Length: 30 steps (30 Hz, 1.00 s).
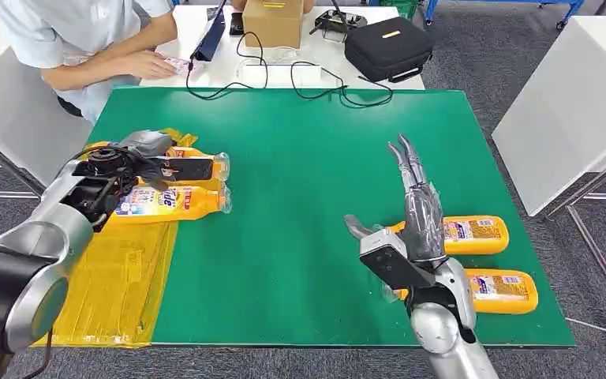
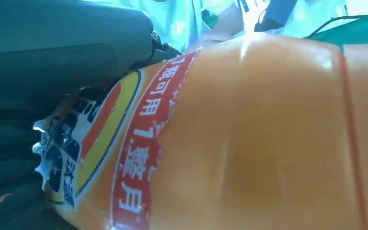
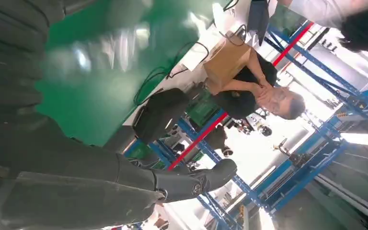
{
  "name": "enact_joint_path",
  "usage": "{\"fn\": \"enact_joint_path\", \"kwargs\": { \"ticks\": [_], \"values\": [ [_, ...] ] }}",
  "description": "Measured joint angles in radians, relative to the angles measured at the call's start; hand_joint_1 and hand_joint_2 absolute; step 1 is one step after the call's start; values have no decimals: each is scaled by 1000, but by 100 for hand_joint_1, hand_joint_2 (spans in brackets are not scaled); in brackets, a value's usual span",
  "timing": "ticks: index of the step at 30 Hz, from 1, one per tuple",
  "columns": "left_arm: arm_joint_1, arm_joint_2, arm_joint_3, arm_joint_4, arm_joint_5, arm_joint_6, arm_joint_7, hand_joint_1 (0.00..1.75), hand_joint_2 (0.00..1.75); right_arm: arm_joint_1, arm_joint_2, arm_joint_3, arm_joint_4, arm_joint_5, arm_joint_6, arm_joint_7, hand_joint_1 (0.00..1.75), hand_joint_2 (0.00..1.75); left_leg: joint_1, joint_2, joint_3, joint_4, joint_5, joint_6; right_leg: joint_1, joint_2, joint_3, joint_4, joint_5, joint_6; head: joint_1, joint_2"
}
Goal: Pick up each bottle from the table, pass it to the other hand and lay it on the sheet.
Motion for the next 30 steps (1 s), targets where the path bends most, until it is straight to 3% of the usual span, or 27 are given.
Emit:
{"fn": "enact_joint_path", "kwargs": {
  "ticks": [3, 4, 5, 6, 7, 30],
  "values": [
    [0, -1, 0, 0, 0, 0, 0, 175, 175, 0, 0, -1, 0, 0, 0, 0, 0, 175, 0, 0, 0, 0, 0, 0, 0, 0, 0, 0, 0, 0, 0, 0],
    [0, -2, 0, 0, 0, 0, 0, 166, 175, 0, 0, -1, 0, 0, 0, 0, 0, 175, 0, 0, 0, 0, 0, 0, 0, 0, 0, 0, 0, 0, 0, 0],
    [0, -2, 0, 0, 0, 0, 0, 86, 175, 0, 0, -1, 0, 0, 0, 0, 0, 175, 0, 0, 0, 0, 0, 0, 0, 0, 0, 0, 0, 0, 0, 0],
    [1, -2, 0, 0, 1, 0, 0, 19, 175, 0, 0, -1, 0, 0, 0, 0, 0, 175, 0, 0, 0, 0, 0, 0, 0, 0, 0, 0, 0, 0, 0, 0],
    [1, -2, 0, 0, 2, 1, 0, 5, 175, 0, 0, -1, 0, 0, 0, 0, 0, 175, 0, 0, 0, 0, 0, 0, 0, 0, 0, 0, 0, 0, 0, 0],
    [67, -15, 34, 9, 43, 74, 43, 0, 175, -1, 2, -5, 26, 17, 36, 9, 0, 175, 0, 0, 0, 0, 0, 0, 0, 0, 0, 0, 0, 0, 0, 0]
  ]
}}
